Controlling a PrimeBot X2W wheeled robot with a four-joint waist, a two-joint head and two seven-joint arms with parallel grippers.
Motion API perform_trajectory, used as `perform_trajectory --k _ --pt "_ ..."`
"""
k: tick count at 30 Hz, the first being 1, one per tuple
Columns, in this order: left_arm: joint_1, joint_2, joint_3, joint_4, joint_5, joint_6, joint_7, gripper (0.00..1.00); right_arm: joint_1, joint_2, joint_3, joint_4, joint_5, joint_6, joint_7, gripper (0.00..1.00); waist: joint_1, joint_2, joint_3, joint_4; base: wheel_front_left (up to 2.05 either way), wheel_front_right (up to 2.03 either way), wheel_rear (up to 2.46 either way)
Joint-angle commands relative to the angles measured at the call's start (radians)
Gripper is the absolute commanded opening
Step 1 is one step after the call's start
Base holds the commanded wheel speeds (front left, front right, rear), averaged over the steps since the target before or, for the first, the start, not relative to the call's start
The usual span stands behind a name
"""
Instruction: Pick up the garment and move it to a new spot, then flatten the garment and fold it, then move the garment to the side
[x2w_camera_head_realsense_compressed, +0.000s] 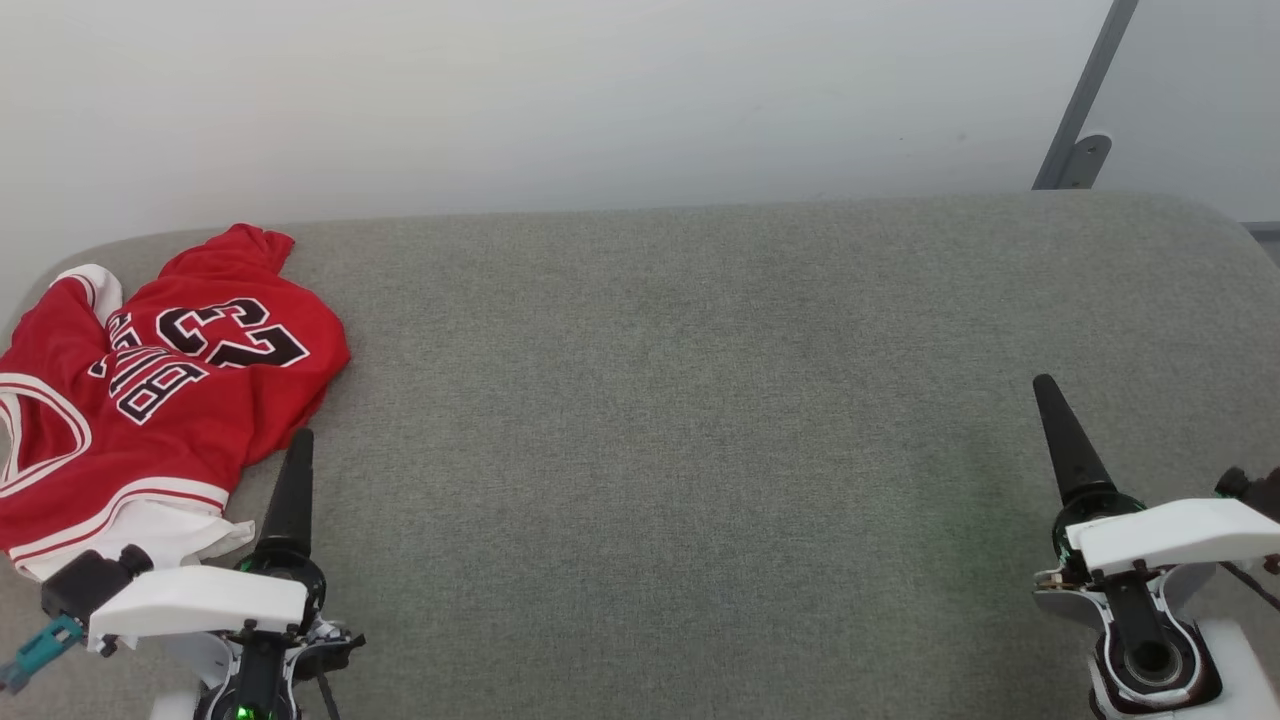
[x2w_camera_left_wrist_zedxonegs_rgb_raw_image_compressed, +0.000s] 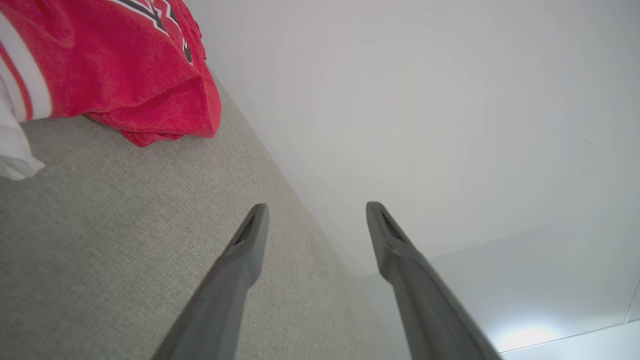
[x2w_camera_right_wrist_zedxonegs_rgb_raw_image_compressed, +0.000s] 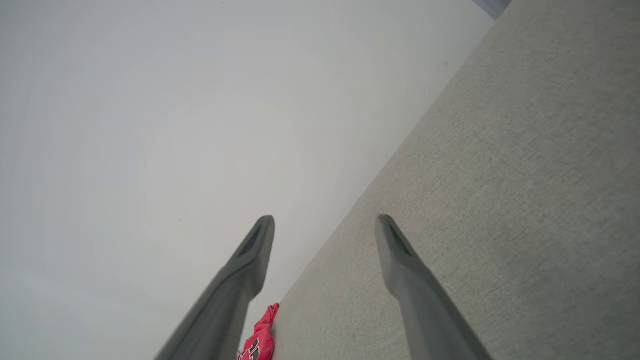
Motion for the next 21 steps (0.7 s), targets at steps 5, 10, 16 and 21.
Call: perform_trajectory --k 5,10,16,21 --pt "-0.038 0.016 -0.003 -0.035 0.148 0.011 -0.029 1.0 -0.05 -0.023 0.012 -0.008 -0.155 0.0 -0.028 1.0 0.0 0.0 0.006 0.001 0.0 0.0 0.0" --pt "-0.039 0.029 -0.016 -0.043 0.259 0.024 -0.048 1.0 -0.072 -0.04 0.034 0.008 -0.285 0.0 -0.047 1.0 0.0 0.0 0.013 0.002 0.0 0.0 0.0" --pt "-0.046 0.042 -0.03 -0.041 0.352 0.039 -0.066 1.0 -0.098 -0.051 0.056 0.026 -0.404 0.0 -0.065 1.0 0.0 0.0 0.021 0.004 0.0 0.0 0.0" --pt "-0.055 0.058 -0.046 -0.028 0.432 0.052 -0.083 1.0 -0.121 -0.056 0.075 0.051 -0.505 0.0 -0.082 1.0 0.0 0.0 0.027 0.005 0.0 0.0 0.0"
